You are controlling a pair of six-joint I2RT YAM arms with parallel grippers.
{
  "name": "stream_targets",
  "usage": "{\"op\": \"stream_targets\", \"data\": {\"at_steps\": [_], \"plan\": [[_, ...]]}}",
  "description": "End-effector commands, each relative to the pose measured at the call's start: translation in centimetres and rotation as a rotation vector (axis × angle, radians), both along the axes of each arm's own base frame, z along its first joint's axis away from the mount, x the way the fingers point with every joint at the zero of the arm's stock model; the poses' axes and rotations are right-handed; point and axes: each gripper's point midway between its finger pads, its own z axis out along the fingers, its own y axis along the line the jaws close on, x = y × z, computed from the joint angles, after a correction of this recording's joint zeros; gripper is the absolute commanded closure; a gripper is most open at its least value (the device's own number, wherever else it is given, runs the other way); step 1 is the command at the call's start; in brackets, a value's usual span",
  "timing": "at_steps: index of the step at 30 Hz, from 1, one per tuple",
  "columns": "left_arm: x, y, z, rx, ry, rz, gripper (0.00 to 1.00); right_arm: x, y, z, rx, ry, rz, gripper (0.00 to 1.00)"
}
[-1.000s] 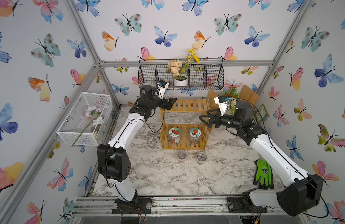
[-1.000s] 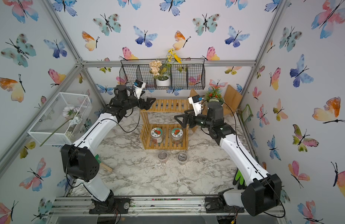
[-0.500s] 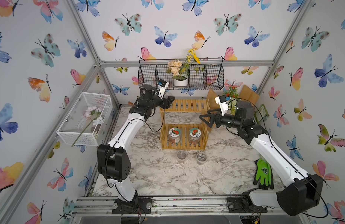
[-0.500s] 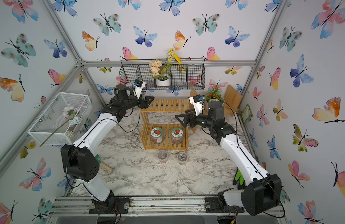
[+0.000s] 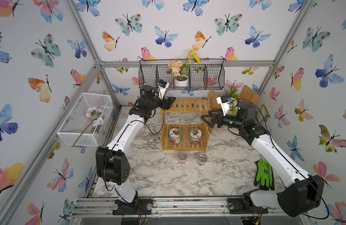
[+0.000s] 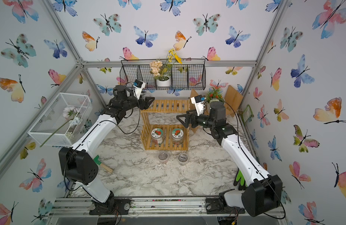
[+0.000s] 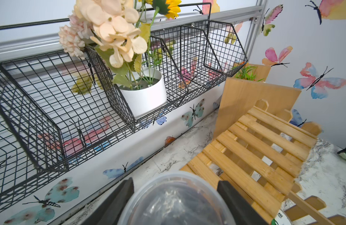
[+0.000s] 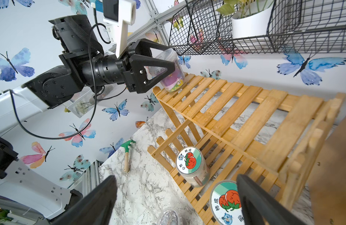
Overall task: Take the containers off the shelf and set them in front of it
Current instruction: 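Pick up a container from the shelf.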
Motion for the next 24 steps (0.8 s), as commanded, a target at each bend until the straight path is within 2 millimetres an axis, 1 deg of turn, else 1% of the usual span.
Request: {"op": "stream_targets", "data": {"at_steps": [1,4,7,10,14,17,24], "plan": [[-2.6,0.2,3.3,-0.017,-0.078,0.005,0.27,-0.2,0.0,-0.7,0.01,0.023,0.023,0.02],[-4.0,0.2,3.3,-0.013,-0.081,0.007,0.27,-0.2,0.0,-1.1,0.01,0.029,0.028,0.02],[-5.9,0.2,3.0,-0.013,-0.08,0.006,0.27,-0.2,0.0,-1.5,0.004,0.035,0.025,0.02],[-7.8,0.4,2.3,-0.011,-0.069,0.011,0.26,-0.2,-0.3,-2.0,-0.009,0.038,0.009,0.02],[-10.4,0.7,1.1,-0.009,-0.05,0.02,0.26,-0.2,-0.8,-2.4,-0.032,0.035,-0.021,0.02],[-12.2,0.9,-0.2,-0.003,-0.029,0.025,0.26,-0.4,-1.2,-2.6,-0.045,0.032,-0.043,0.02],[-15.9,1.6,-3.0,-0.013,0.011,0.043,0.26,-1.1,-2.0,-3.3,-0.069,0.04,-0.08,0.02]]}}
